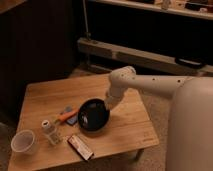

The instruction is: Drag the ceramic bowl in a circle

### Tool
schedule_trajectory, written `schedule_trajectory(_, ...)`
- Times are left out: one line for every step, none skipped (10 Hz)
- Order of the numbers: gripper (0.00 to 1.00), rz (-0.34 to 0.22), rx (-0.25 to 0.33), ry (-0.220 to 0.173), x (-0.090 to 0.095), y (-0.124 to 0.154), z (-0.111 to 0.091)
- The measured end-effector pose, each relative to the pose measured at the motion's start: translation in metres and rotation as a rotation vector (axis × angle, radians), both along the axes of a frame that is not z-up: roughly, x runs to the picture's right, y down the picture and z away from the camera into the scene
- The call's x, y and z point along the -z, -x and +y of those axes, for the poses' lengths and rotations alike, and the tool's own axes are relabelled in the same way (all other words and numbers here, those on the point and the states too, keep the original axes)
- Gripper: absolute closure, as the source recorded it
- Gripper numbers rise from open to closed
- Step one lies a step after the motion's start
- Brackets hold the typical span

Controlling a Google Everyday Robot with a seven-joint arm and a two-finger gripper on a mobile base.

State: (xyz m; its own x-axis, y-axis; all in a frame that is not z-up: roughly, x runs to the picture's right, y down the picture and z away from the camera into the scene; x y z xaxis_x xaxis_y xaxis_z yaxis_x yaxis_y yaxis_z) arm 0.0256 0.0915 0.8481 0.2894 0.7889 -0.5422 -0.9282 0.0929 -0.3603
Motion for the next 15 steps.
schedule_trajectory(1.0,0.008,-0.009,-0.004,-0.005,-0.001,-0.005)
schedule_trajectory(1.0,0.028,-0.026,-0.012,-0.015,-0.005,-0.016)
schedule_trajectory(1.0,0.054,-0.049,-0.015,-0.023,-0.016,-0.024)
schedule_trajectory(1.0,0.075,-0.067,-0.013,-0.028,-0.027,-0.026)
schedule_trajectory(1.0,0.105,-0.09,-0.007,-0.033,-0.043,-0.026)
schedule_trajectory(1.0,0.128,-0.105,0.001,-0.036,-0.056,-0.022)
schedule_trajectory(1.0,0.158,-0.121,0.014,-0.038,-0.074,-0.015)
schedule_trajectory(1.0,0.183,-0.136,0.026,-0.039,-0.087,-0.008)
schedule_trajectory(1.0,0.211,-0.152,0.032,-0.037,-0.102,-0.003)
schedule_trajectory(1.0,0.237,-0.165,0.035,-0.034,-0.117,0.001)
schedule_trajectory(1.0,0.26,-0.176,0.038,-0.03,-0.13,0.006)
schedule_trajectory(1.0,0.276,-0.178,0.038,-0.025,-0.14,0.011)
schedule_trajectory(1.0,0.274,-0.182,0.033,-0.016,-0.143,0.015)
schedule_trajectory(1.0,0.276,-0.176,0.021,-0.005,-0.145,0.016)
schedule_trajectory(1.0,0.282,-0.156,0.005,0.016,-0.143,0.018)
